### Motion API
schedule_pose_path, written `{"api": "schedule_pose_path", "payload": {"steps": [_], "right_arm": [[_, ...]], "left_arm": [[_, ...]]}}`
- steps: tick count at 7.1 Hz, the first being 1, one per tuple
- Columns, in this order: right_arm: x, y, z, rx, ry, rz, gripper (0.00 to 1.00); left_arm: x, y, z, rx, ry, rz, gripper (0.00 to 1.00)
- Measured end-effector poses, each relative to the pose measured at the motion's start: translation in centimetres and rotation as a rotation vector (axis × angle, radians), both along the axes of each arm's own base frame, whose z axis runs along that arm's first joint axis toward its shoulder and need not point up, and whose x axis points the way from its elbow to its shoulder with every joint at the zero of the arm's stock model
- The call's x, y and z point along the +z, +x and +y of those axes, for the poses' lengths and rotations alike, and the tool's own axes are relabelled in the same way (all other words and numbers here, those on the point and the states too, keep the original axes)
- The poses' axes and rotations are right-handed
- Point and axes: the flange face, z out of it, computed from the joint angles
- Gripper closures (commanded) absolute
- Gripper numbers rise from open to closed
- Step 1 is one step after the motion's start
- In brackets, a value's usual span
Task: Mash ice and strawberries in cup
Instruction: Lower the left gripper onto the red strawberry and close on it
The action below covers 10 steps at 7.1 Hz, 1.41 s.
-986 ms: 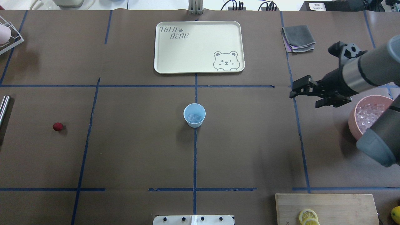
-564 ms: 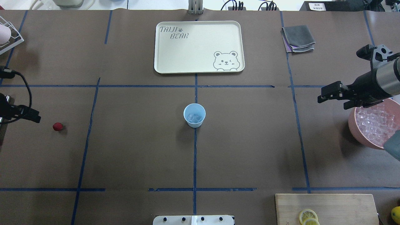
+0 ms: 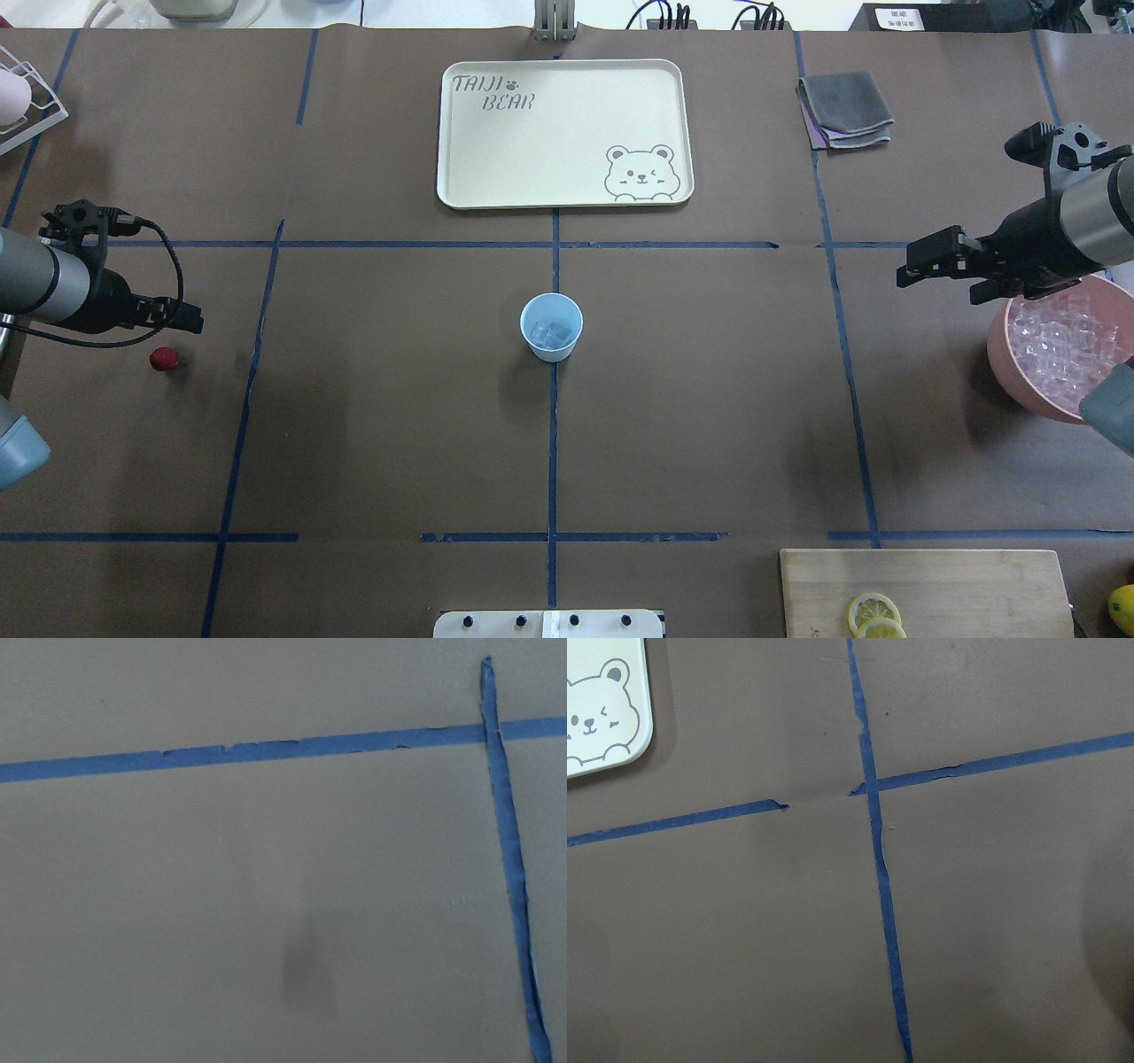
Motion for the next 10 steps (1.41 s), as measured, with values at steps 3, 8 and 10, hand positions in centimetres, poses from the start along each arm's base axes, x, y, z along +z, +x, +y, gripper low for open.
{"api": "schedule_pose_path", "payload": {"steps": [3, 8, 10], "right_arm": [[-0.6, -0.2, -0.2, 0.004, 0.006, -0.006, 0.0], [-0.5, -0.1, -0.2, 0.006, 0.001, -0.005, 0.0], [-0.5, -0.2, -0.3, 0.006, 0.001, -0.005, 0.0]], "left_arm": [[1.7, -0.9, 1.3, 0.0, -0.025, -0.014, 0.0], [2.2, -0.2, 2.5, 0.025, -0.038, -0.02, 0.02], [2.2, 0.4, 2.8, 0.037, -0.038, -0.019, 0.32]]}}
